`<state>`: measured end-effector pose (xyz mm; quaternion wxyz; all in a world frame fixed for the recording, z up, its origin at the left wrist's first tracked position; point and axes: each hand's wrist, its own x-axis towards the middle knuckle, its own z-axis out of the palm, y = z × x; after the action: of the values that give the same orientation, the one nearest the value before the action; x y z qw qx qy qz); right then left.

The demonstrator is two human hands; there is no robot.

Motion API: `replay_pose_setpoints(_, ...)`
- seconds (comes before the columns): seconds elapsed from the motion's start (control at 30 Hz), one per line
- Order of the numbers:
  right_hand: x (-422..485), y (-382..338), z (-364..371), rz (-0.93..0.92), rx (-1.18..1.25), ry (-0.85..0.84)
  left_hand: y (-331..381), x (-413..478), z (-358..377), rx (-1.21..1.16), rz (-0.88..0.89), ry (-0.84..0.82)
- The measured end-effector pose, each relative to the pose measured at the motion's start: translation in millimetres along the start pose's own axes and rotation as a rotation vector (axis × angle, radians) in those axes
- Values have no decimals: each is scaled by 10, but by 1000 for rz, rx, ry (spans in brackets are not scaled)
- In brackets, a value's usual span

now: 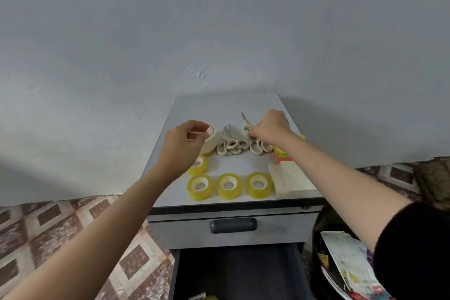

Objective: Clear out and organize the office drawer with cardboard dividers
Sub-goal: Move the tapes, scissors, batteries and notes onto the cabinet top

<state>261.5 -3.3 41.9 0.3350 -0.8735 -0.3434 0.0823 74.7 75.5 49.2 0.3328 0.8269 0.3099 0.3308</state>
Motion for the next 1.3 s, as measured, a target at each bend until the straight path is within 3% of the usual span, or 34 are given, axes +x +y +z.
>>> replay_pose_setpoints(0.43, 163, -27, 398, 88, -145, -6, -501, -83, -155, 41, -54, -7)
replay_pose_setpoints(0.6, 89, -1, 351, 83, -52, 9, -484, -124, -105, 11, -87, -17)
replay_pose_setpoints(0.8, -119, -108, 115, -45, 28, 60, -360, -262, -196, -35, -123, -46)
replay_pose_setpoints(1.07, -1105, -65, -106, -190, 208, 24, -183, -893, -299, -148, -180, -104)
replay_pose_setpoints(1.3, -2081, 406, 307, -55, 301, -153, -512, -1745, -58, -92, -294, -259)
